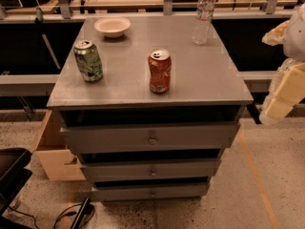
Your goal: Move coke can near paper bowl
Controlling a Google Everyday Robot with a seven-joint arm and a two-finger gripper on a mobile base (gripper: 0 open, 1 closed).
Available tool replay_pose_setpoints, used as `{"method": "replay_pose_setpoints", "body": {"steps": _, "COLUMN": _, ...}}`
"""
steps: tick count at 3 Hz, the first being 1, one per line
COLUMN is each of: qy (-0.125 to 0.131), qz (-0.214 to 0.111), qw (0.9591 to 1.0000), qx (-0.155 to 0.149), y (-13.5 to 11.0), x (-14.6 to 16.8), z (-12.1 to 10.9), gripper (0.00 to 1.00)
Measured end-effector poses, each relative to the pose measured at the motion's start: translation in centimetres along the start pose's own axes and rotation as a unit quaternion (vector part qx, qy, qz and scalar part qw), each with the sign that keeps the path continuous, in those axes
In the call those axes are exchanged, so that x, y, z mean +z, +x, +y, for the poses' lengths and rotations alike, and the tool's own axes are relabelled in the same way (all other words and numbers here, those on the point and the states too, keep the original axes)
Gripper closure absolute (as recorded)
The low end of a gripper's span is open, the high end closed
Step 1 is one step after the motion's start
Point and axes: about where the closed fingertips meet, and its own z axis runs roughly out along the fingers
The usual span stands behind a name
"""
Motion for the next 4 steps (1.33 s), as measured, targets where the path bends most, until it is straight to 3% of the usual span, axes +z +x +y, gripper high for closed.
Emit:
{"method": "replay_pose_setpoints", "body": {"steps": 1, "qy": 0.012, "qz": -0.068, "qw": 0.9971, "qx": 0.031, "y": 0.0, "x": 0.8, "z": -0.9, "gripper": 0.0}}
{"method": "replay_pose_setpoints", "body": {"steps": 2, "qy": 0.025, "qz": -0.174, "qw": 0.9827, "qx": 0.06, "y": -0.7, "x": 3.2, "z": -1.8, "gripper": 0.0}}
{"method": "replay_pose_setpoints", "body": {"steps": 3, "qy": 0.041, "qz": -0.291, "qw": 0.9534, "qx": 0.07, "y": -1.9, "x": 6.3, "z": -3.0, "gripper": 0.0}}
{"method": "replay_pose_setpoints", "body": {"steps": 4, "qy": 0.094, "qz": -0.421, "qw": 0.8987, "qx": 0.08, "y": -4.4, "x": 6.7, "z": -6.1, "gripper": 0.0}}
